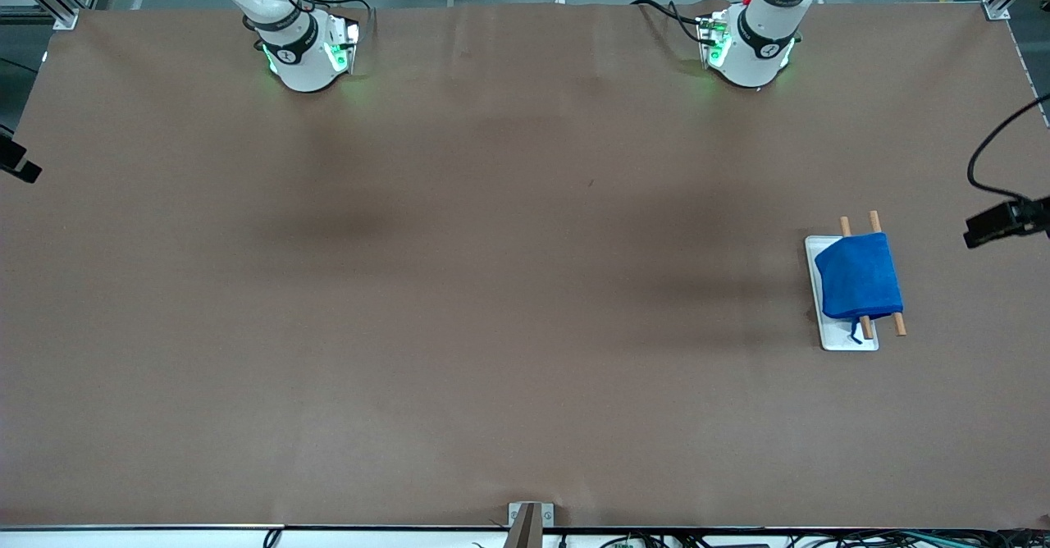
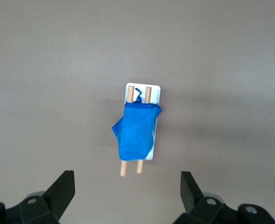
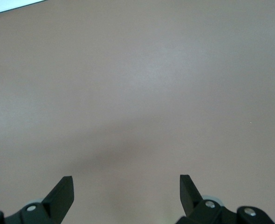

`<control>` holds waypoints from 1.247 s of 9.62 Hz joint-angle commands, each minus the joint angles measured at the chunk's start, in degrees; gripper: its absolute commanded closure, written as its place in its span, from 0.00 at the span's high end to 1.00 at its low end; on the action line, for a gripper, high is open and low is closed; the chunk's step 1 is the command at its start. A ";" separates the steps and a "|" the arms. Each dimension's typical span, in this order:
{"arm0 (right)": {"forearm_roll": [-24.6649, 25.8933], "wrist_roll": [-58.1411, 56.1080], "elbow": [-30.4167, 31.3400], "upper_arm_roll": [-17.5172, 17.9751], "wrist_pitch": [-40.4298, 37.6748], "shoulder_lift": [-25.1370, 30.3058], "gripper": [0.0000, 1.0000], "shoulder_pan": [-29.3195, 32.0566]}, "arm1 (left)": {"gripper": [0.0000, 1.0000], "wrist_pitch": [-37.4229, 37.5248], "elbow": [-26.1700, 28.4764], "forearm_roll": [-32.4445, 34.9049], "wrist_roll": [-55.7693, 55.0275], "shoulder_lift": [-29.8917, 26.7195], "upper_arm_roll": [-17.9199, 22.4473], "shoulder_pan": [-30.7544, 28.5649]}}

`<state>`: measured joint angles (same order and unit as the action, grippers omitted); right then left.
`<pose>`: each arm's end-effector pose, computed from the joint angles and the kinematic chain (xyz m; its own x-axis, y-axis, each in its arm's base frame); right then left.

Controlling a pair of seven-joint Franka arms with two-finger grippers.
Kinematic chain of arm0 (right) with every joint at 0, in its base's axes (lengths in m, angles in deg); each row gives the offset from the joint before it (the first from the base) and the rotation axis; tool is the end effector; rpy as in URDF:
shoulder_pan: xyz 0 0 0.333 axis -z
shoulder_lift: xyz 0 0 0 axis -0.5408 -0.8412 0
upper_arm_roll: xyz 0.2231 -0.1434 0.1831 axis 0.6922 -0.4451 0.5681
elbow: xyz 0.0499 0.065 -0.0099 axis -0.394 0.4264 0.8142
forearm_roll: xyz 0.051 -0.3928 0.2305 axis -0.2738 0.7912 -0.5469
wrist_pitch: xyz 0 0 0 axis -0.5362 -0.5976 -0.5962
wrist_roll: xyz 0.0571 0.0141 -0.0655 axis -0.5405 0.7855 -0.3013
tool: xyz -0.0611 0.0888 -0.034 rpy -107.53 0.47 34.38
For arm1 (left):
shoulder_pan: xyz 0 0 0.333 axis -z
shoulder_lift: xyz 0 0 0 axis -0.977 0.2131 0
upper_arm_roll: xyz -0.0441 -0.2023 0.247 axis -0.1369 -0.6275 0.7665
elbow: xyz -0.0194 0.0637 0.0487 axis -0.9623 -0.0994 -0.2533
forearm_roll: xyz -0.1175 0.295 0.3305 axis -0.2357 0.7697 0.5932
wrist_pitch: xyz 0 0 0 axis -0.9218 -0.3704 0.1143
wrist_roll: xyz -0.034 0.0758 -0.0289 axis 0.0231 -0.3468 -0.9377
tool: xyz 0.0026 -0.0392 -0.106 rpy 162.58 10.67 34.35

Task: Right arm passes towel to left arm to hang

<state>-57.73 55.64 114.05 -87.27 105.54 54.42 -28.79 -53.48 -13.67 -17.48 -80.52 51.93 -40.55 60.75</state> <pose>0.6081 -0.1027 0.6759 0.9681 -0.2495 0.0211 -0.2497 -0.9683 0.0055 0.6795 0.0358 0.6210 0.9977 0.0672 0.0055 0.0674 -0.9932 -0.0951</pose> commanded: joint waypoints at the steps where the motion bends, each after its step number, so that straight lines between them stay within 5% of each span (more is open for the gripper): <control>1: 0.80 -0.96 0.36 0.55 -0.80 0.87 1.00 0.45 | 1.00 3.13 2.20 -2.95 0.00 -4.04 -0.35 -0.46; 8: 0.72 -0.79 0.63 0.19 -2.56 0.87 1.00 0.10 | 1.00 8.34 4.30 -5.23 0.00 -10.03 -4.48 -0.28; 12: 0.72 -0.88 0.89 -0.07 -2.91 1.05 1.00 -0.52 | 1.00 2.37 16.41 -5.59 -0.36 -17.75 1.48 8.48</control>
<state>-57.73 55.27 114.02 -87.24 102.77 54.51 -29.09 -47.99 -5.82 -22.16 -80.76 39.09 -42.00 66.90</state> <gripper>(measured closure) 0.000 0.000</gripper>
